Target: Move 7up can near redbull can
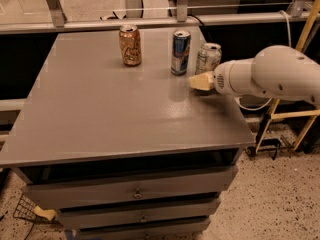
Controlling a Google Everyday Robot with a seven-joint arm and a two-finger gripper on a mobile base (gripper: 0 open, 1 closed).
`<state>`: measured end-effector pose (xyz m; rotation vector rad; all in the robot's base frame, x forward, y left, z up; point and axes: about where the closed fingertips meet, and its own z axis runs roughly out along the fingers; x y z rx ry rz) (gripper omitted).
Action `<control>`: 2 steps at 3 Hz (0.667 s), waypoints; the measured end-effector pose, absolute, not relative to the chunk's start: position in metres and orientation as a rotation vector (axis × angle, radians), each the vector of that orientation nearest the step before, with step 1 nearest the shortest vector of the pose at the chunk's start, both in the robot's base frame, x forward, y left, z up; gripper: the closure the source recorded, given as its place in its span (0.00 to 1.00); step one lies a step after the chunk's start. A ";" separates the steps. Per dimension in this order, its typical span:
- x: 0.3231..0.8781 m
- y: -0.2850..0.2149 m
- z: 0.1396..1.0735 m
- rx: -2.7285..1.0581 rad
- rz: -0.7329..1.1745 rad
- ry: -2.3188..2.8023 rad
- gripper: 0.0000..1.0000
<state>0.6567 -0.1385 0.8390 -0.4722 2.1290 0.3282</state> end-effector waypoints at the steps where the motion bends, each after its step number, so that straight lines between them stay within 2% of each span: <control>1: 0.675 -0.131 0.839 -0.518 0.306 2.132 1.00; 2: 0.692 -0.119 0.835 -0.597 0.269 2.124 1.00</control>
Offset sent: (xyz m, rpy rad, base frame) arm 0.0556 0.0292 -0.0111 -0.1533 -0.0284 0.1117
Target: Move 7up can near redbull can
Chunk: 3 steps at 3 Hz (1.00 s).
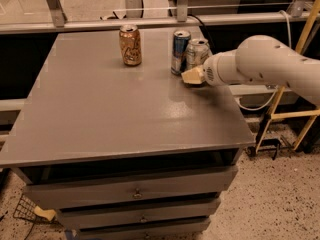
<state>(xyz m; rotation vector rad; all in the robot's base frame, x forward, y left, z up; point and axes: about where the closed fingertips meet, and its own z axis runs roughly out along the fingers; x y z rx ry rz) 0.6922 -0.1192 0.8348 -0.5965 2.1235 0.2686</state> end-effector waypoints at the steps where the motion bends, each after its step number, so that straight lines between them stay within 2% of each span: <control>1: 0.701 -0.111 0.822 -0.635 0.270 2.112 1.00; 2: 0.701 -0.111 0.827 -0.635 0.270 2.112 1.00; 3: 0.701 -0.110 0.828 -0.636 0.270 2.111 0.88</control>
Offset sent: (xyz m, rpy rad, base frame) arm 0.0021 0.0115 -0.0399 0.0656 -0.0746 0.0215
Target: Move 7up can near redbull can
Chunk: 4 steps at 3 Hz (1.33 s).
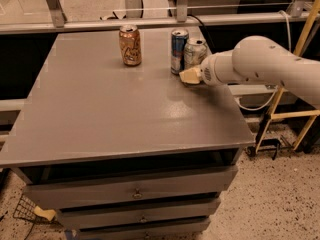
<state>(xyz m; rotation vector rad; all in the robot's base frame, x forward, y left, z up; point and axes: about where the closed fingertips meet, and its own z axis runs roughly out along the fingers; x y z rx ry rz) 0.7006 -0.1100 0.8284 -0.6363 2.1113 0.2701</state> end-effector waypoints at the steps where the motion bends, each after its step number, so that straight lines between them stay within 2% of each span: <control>1: 0.700 -0.108 0.829 -0.639 0.271 2.110 0.65; 2: 0.700 -0.106 0.831 -0.643 0.270 2.106 0.33; 3: 0.698 -0.105 0.833 -0.646 0.263 2.100 0.10; 4: 0.684 -0.115 0.852 -0.619 0.210 2.066 0.00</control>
Offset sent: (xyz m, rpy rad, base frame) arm -0.0002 0.0014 0.0005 0.0000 -0.0007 0.0022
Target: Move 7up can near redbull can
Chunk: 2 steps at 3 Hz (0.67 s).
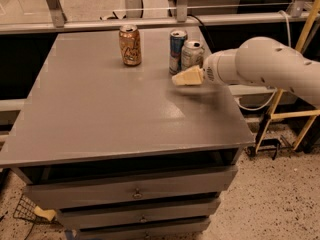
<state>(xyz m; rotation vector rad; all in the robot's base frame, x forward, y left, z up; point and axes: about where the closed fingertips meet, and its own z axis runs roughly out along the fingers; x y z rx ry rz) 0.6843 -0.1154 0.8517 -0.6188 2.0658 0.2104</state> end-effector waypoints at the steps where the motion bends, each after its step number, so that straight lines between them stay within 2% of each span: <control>1: 0.666 -0.132 0.873 -0.586 0.147 2.022 0.00; 2: 0.641 -0.157 0.896 -0.551 0.064 1.986 0.00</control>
Offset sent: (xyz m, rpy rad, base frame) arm -0.0816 -0.0594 0.0733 -0.1063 -0.1853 -0.1755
